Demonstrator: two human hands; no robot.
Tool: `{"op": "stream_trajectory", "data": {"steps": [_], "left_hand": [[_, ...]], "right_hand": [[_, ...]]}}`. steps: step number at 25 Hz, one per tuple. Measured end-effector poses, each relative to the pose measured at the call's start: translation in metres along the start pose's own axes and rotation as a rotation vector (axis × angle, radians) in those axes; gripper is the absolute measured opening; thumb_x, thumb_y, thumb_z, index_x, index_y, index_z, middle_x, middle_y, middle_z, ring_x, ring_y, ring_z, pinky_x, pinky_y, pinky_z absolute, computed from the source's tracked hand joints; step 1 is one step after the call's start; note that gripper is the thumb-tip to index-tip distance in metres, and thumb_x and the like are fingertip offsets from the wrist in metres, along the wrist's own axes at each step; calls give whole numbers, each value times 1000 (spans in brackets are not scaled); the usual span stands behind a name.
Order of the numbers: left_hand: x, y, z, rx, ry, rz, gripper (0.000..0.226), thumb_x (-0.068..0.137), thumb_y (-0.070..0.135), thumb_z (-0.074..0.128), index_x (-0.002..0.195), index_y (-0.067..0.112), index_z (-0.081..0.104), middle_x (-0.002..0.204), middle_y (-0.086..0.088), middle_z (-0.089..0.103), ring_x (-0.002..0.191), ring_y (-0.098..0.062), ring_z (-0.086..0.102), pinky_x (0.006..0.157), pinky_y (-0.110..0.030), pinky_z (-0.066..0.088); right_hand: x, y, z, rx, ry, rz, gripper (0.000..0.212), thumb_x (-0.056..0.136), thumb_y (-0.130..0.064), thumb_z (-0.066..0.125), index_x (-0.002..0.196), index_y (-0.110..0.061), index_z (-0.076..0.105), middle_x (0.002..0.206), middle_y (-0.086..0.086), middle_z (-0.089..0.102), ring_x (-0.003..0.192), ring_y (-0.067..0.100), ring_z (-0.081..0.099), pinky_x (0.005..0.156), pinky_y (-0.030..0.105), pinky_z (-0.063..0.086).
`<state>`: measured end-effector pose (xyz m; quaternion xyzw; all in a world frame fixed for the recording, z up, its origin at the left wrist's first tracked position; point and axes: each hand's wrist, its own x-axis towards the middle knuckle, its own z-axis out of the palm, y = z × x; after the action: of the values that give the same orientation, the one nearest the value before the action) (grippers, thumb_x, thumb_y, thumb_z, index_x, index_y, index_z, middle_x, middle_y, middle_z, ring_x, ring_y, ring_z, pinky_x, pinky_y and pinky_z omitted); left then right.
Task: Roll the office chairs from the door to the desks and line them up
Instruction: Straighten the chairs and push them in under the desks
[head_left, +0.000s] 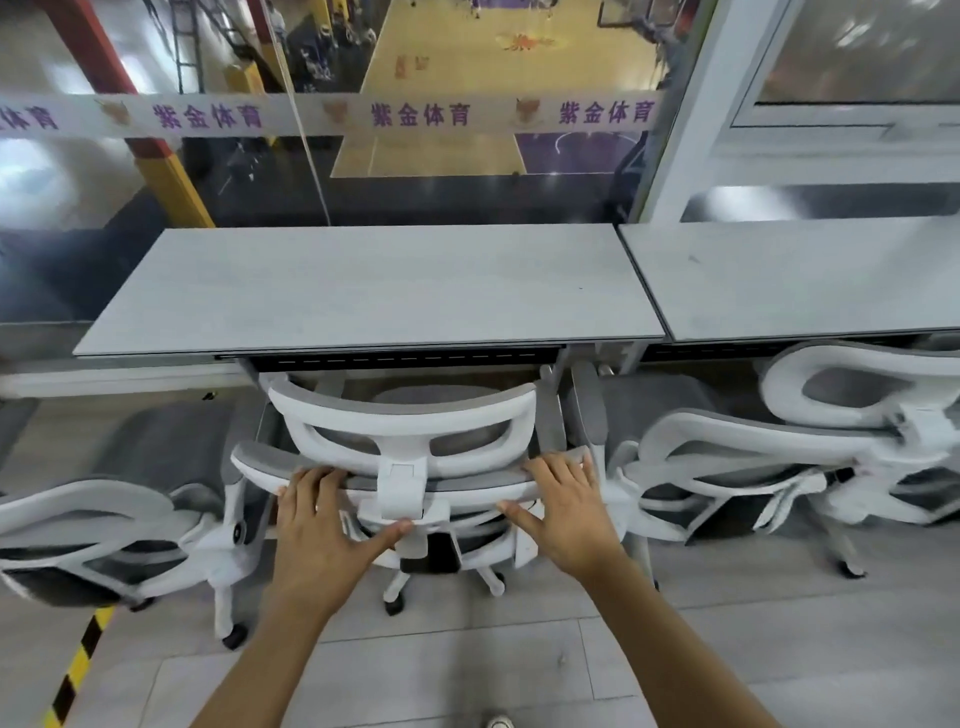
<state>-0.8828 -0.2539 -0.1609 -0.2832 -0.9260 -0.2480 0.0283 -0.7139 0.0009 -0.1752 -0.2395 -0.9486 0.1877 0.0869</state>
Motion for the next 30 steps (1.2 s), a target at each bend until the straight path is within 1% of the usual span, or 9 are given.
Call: {"op": "stream_trajectory", "data": {"steps": [5,11,15,19,21,23,25,27,30], "left_hand": [[13,7,5,0,-21,-33,97,62,89,58,125,17,51,137,-2,45,138,-26,29,114,-55,30],[15,10,7,13,-7,-36,95,61,89,60,123,18,51,134,-2,46,137,-27,31,113,-53,32],[14,12,7,18,6,-44,95,62,90,59,123,18,51,136,-2,46,138,-28,30,114,-53,31],[13,11,1,49,-33,-28,95,65,89,56,127,17,52,138,-4,46,138,-28,31,115,-50,29],[11,7,-5,27,-106,36,90,71,81,57,135,18,48,144,-5,43,141,-28,30,116,-49,28],[2,-5,-20,41,-144,98,77,78,70,51,139,23,46,147,-4,41,139,-28,33,114,-46,31],[-13,-19,-39,58,-119,114,64,82,59,42,135,25,49,144,-3,45,133,-28,41,109,-43,37],[-30,-36,-60,58,-85,123,57,84,54,38,131,25,53,140,-1,49,128,-27,45,105,-43,41],[-62,-76,-99,60,-39,159,44,88,48,43,125,27,55,131,5,52,120,-22,49,99,-39,42]], "right_hand": [[20,9,-1,14,4,-1,62,89,-77,41,123,-27,54,126,-8,53,133,16,42,125,47,6],[23,15,-2,13,-27,-26,61,91,-74,40,129,-28,50,131,-7,50,137,17,37,125,46,2],[27,20,-1,21,-10,-52,59,93,-71,41,131,-27,49,134,-5,49,140,19,35,125,47,1],[25,20,3,-4,-15,-56,63,93,-70,40,137,-25,48,143,-3,46,146,20,29,125,50,7],[18,14,0,3,-5,2,59,95,-61,47,141,-24,46,149,-1,43,147,22,28,124,48,15],[6,-9,-2,37,41,36,50,95,-45,56,140,-23,49,147,1,47,140,27,38,116,45,30],[-11,-42,-4,82,121,47,43,93,-32,61,134,-22,54,136,1,57,125,28,50,104,44,39],[-27,-81,-2,112,196,47,37,91,-25,66,127,-22,59,124,-1,62,114,27,55,95,43,43],[-46,-149,15,122,264,2,34,88,-18,70,121,-21,63,114,-1,65,107,27,58,91,39,42]]}}
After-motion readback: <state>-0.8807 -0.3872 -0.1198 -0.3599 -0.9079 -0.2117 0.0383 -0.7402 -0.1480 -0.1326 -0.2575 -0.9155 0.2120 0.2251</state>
